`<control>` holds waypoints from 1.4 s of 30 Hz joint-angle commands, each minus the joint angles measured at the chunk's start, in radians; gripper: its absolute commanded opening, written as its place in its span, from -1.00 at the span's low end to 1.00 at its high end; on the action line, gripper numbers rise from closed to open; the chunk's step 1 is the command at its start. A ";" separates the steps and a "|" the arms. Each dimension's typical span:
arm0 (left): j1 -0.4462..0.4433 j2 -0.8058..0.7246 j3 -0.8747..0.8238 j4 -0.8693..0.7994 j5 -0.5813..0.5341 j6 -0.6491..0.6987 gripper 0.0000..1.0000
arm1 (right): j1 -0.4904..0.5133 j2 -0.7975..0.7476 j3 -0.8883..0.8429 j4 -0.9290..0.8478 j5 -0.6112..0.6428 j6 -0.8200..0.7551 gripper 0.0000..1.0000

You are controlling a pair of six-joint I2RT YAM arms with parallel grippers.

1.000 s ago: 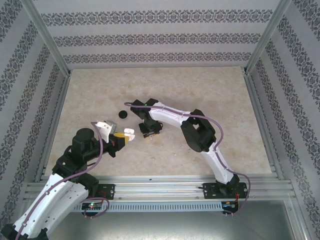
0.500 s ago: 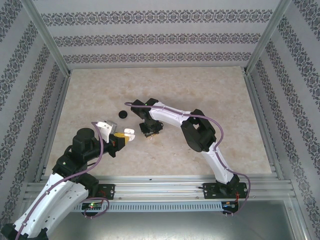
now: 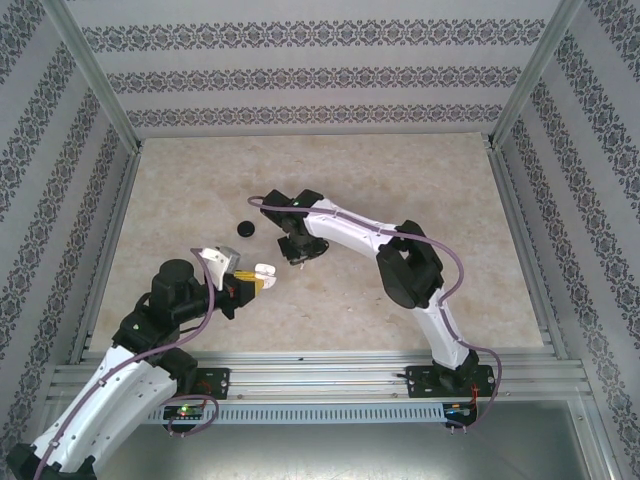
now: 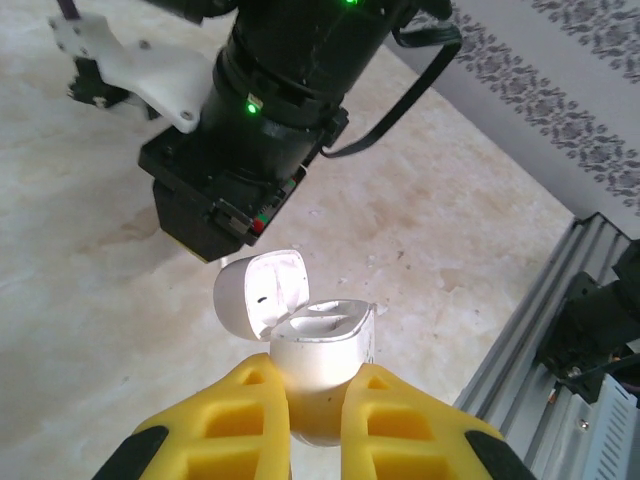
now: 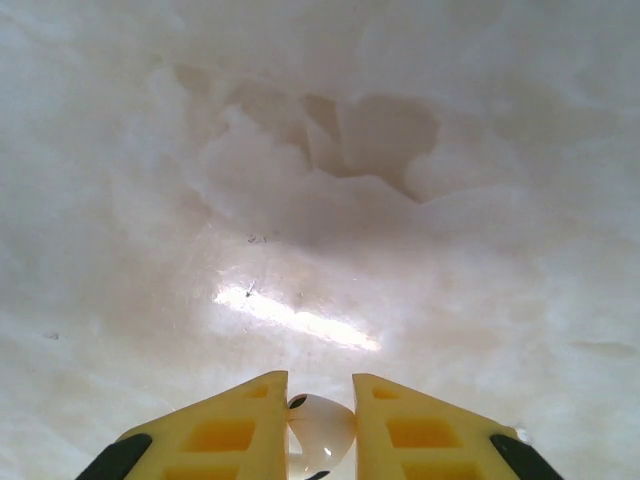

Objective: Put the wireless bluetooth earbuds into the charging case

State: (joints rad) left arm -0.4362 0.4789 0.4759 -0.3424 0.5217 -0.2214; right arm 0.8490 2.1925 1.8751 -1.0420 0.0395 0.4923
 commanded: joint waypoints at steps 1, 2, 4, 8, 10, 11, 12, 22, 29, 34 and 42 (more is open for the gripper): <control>0.010 -0.033 -0.036 0.145 0.095 0.027 -0.94 | 0.017 -0.107 -0.030 -0.005 0.080 -0.055 -0.62; 0.010 -0.037 -0.045 0.162 0.106 0.024 -0.94 | 0.021 -0.137 -0.041 0.008 0.090 -0.071 -0.62; 0.010 -0.037 -0.058 0.195 0.132 0.022 -0.94 | 0.031 -0.194 -0.064 0.032 0.108 -0.100 -0.65; 0.010 -0.022 -0.076 0.270 0.163 0.000 -0.93 | 0.056 -0.308 -0.105 0.077 0.144 -0.154 -0.66; 0.009 -0.009 -0.083 0.309 0.174 -0.013 -0.94 | 0.073 -0.359 -0.124 0.096 0.161 -0.184 -0.67; 0.009 0.001 -0.084 0.328 0.179 -0.017 -0.93 | 0.083 -0.384 -0.134 0.106 0.167 -0.201 -0.67; 0.009 0.009 -0.085 0.345 0.184 -0.021 -0.94 | 0.094 -0.409 -0.143 0.119 0.178 -0.216 -0.67; 0.008 0.105 -0.083 0.514 0.214 -0.068 -0.94 | 0.184 -0.620 -0.246 0.252 0.209 -0.320 -0.69; 0.008 0.119 -0.079 0.588 0.205 -0.085 -0.94 | 0.193 -0.711 -0.310 0.330 0.130 -0.289 -0.69; 0.009 0.106 -0.081 0.603 0.191 -0.101 -0.93 | 0.203 -0.757 -0.350 0.385 0.098 -0.275 -0.69; 0.007 0.080 -0.079 0.602 0.178 -0.121 -0.94 | 0.236 -0.760 -0.372 0.442 0.058 -0.280 -0.70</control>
State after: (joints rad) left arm -0.4362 0.5770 0.3965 0.2001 0.7025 -0.3202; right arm 1.0676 1.4475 1.5146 -0.6441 0.1219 0.2092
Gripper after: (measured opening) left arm 0.038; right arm 0.155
